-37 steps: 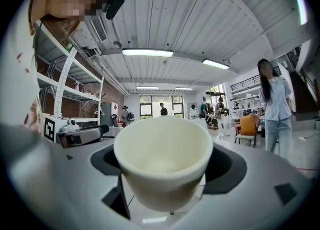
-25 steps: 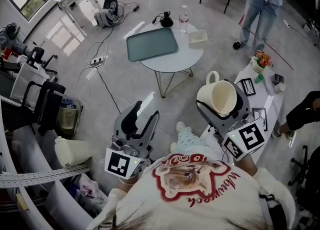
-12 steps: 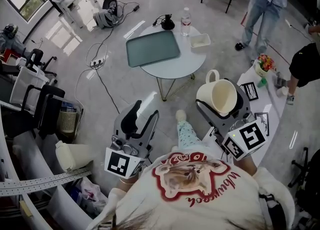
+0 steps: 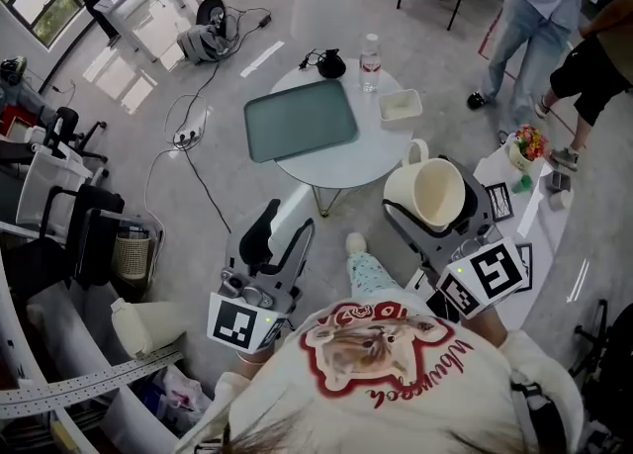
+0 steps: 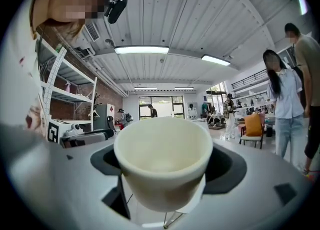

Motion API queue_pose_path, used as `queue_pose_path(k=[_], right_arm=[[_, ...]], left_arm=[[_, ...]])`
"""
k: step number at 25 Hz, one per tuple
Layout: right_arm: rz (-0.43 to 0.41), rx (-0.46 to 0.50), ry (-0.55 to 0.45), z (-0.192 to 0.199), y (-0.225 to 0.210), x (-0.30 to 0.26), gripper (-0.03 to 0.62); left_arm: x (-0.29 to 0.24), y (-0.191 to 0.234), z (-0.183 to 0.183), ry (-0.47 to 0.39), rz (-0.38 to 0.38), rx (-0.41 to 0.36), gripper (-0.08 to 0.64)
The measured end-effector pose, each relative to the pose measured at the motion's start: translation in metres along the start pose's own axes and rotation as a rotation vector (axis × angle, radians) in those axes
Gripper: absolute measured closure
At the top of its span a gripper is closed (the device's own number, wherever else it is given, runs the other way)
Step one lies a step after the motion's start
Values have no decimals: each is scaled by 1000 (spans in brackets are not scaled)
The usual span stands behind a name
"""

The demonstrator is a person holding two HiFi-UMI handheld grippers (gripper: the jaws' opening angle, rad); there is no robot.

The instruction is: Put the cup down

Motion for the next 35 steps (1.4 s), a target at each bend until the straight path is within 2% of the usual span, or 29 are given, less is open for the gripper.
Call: queue_pose_path(k=[11,20,25,28,35], right_arm=[[-24,13,-11,-22,-69,-91,178],[-35,16,-12,-29,-111,-138,178],[-53,10,-9,-27,-113,-159,178],[-71,0,9,-26,-111,-169,178],[-34,4,-1,-27,-99,-186,178]], left_arm=[[-99,67,3,-36,6,-6,350],[-151,99,13,-33,8,-13,350],[-158,115,18,-32,-12,-4,350],[-165,120,18,-27,-15,33,350],[-164,141,22,-21,43,31,350]])
Point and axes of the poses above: the fingertips, and each gripper's own axes: x backward along the fingers, y to its left, z out of its underside, the point moved 3 cm from there along x, backward along the fingers, and after that the axes turned 6 degrees about z, right-handed, at the moved point
